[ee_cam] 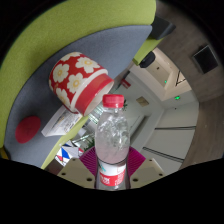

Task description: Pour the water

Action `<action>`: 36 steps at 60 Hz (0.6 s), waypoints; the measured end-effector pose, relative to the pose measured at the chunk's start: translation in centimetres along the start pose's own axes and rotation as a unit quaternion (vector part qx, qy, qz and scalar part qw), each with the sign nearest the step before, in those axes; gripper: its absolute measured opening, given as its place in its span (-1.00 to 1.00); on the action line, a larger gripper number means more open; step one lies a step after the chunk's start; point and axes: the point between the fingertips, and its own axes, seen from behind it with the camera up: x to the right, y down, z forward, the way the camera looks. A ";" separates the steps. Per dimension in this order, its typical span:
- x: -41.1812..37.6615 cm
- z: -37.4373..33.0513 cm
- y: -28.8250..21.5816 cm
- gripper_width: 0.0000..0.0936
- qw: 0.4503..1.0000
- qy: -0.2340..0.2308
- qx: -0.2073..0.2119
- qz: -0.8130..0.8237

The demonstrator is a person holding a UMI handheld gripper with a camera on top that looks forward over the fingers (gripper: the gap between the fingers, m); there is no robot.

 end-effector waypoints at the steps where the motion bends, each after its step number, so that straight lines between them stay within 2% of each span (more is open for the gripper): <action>1: -0.1 -0.1 0.1 -0.27 1.000 -0.001 -0.001 0.002; 10: -1.4 0.0 1.4 -0.27 1.000 -0.007 -0.011 0.026; 16: 0.1 -0.8 3.4 -0.27 0.998 0.008 -0.011 0.060; 23: 2.5 -1.9 7.7 -0.27 0.981 0.027 -0.030 0.191; 29: 5.0 -1.7 10.8 -0.27 0.924 0.036 -0.042 0.379; 30: 5.2 -3.6 11.9 -0.27 0.913 0.037 -0.047 0.404; 36: 5.2 -3.1 12.8 -0.26 0.800 0.023 -0.051 0.597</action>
